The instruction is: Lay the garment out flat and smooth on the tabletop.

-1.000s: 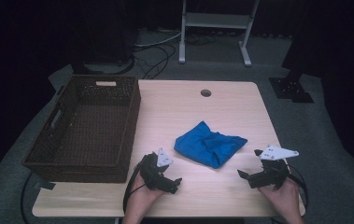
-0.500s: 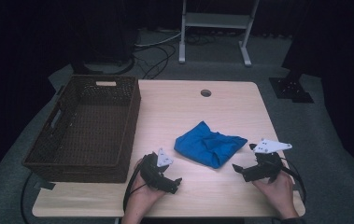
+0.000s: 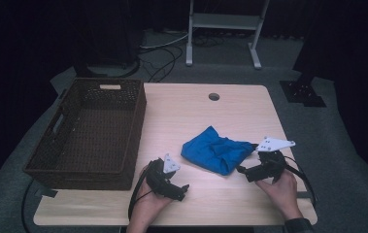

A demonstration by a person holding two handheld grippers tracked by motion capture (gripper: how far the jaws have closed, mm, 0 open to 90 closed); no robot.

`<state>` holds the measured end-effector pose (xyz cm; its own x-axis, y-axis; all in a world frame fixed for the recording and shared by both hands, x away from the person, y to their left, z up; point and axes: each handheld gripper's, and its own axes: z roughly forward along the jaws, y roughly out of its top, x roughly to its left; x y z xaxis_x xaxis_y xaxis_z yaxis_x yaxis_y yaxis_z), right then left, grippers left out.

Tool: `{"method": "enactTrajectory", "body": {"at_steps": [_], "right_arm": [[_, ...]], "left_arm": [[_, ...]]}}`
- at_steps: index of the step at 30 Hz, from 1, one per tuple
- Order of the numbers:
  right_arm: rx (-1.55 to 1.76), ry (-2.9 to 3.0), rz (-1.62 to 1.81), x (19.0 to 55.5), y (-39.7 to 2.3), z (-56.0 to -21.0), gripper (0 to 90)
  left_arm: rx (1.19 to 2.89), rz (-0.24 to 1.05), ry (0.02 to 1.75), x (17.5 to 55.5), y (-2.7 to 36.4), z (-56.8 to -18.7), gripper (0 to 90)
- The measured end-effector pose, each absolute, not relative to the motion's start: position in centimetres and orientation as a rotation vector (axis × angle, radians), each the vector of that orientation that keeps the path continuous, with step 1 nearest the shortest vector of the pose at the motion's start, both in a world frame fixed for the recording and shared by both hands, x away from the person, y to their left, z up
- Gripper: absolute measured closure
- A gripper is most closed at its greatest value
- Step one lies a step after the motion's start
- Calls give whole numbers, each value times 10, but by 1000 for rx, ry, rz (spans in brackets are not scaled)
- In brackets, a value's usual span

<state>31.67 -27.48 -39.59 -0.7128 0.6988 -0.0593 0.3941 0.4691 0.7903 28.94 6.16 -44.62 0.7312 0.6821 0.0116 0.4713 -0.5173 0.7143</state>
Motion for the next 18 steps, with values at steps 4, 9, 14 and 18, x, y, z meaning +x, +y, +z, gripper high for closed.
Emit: {"method": "enactTrajectory", "body": {"at_steps": [4,9,14,18], "right_arm": [[897,2346,1119,320,-268,-393,11],[898,2357,1115,328,-265,-393,12],[895,2358,1110,333,-260,-392,12],[889,2365,1108,338,-257,-392,13]], "left_arm": [[2215,379,866,289,62,-446,0],[2211,379,869,289,61,-446,0],[2214,379,868,289,61,-446,0],[2214,379,868,289,61,-446,0]]}}
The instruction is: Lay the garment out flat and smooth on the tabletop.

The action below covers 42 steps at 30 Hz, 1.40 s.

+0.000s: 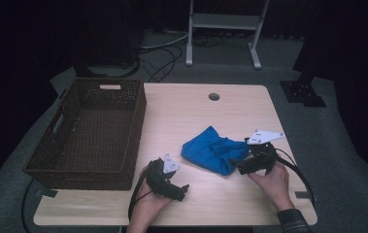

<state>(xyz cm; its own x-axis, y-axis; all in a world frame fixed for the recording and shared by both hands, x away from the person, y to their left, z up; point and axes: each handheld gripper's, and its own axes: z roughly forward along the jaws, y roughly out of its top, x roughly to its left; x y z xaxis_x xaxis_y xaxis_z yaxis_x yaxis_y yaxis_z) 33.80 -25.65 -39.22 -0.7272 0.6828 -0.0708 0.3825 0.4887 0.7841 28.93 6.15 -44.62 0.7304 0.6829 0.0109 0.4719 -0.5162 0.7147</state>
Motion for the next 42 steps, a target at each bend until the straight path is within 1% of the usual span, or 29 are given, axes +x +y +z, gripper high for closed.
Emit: {"method": "enactTrajectory", "body": {"at_steps": [2,10,12,14,15,17,19,22,29,31,38,39,42], "right_arm": [[892,2366,1128,340,-255,-392,46],[883,2380,1128,350,-244,-393,59],[862,2388,1141,352,-239,-393,98],[861,2400,1145,355,-235,-395,102],[857,2405,1135,356,-233,-395,129],[845,2414,1132,358,-228,-395,155],[832,2419,1149,359,-224,-395,213],[842,2422,1165,363,-222,-396,261],[788,2453,1158,367,-208,-398,452],[790,2463,1156,369,-205,-401,518],[800,2479,1090,375,-206,-408,830],[801,2480,1090,376,-207,-408,863],[799,2476,1090,375,-209,-407,880]], "left_arm": [[2214,379,867,289,62,-446,0],[2215,381,867,289,62,-446,0],[2216,380,867,289,62,-446,0],[2217,382,867,289,62,-446,0],[2216,382,867,289,62,-446,0],[2212,380,869,289,61,-446,0],[2212,380,868,289,61,-446,0],[2214,380,867,289,62,-446,0],[2213,380,867,289,62,-446,0],[2213,379,867,289,62,-446,0],[2215,380,866,289,62,-446,0],[2216,380,866,289,62,-446,0],[2216,380,866,289,62,-446,0]]}}
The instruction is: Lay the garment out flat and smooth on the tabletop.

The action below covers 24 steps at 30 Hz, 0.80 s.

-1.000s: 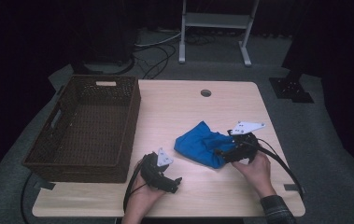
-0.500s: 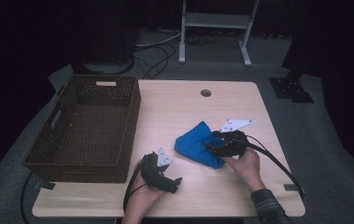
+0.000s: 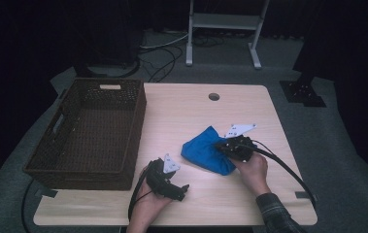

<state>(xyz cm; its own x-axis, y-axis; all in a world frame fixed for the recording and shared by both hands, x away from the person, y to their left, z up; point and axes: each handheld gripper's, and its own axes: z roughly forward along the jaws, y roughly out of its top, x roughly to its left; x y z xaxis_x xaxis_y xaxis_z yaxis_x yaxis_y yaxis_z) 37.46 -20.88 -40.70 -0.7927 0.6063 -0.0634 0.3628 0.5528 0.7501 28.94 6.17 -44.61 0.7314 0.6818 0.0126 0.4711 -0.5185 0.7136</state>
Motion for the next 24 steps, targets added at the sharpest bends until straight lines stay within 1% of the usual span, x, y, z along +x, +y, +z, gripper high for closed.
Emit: {"method": "enactTrajectory", "body": {"at_steps": [9,15,24], "right_arm": [[806,2458,1098,368,-218,-402,880],[860,2417,1157,358,-238,-397,881],[900,2382,1119,341,-261,-392,880]], "left_arm": [[2213,381,872,289,62,-446,0],[2213,381,873,290,62,-446,0],[2210,380,878,291,62,-446,0]]}}
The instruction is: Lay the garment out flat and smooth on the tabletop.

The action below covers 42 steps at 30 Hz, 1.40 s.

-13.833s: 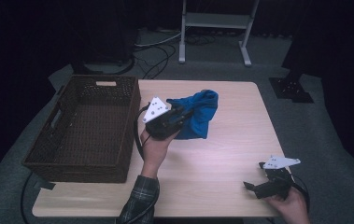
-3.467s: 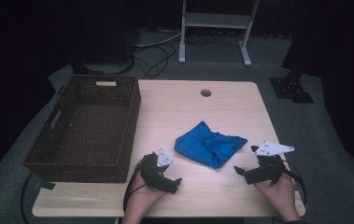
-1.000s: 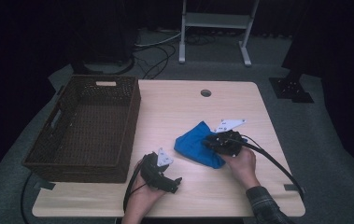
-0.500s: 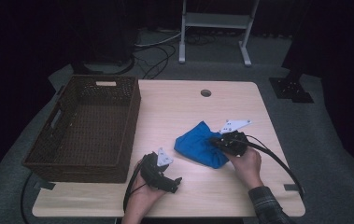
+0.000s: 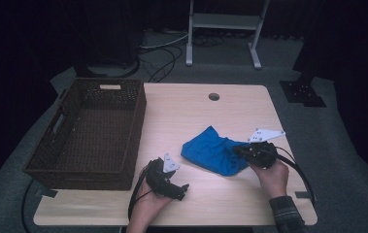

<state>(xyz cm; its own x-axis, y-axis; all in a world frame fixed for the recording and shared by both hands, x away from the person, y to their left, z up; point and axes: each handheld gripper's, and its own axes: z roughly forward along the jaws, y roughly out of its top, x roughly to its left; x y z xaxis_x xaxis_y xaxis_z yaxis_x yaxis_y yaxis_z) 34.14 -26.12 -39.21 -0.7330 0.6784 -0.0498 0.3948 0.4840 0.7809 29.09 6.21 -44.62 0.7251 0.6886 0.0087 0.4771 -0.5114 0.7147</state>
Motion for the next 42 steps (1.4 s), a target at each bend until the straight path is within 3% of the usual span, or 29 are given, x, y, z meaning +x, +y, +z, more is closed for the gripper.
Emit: {"method": "enactTrajectory", "body": {"at_steps": [15,19,22,32,36,42], "right_arm": [[1000,2348,1071,301,-304,-400,871],[1003,2339,1057,291,-311,-402,737],[993,2313,1093,289,-311,-398,687],[944,2337,1150,309,-286,-394,643],[929,2392,1074,319,-280,-403,837],[962,2380,1015,311,-292,-404,873]], "left_arm": [[2212,381,876,291,62,-446,0],[2212,382,876,291,62,-446,0],[2212,382,876,291,62,-446,0],[2212,382,876,291,62,-446,0],[2212,382,876,291,62,-446,0],[2212,382,876,291,62,-446,0]]}}
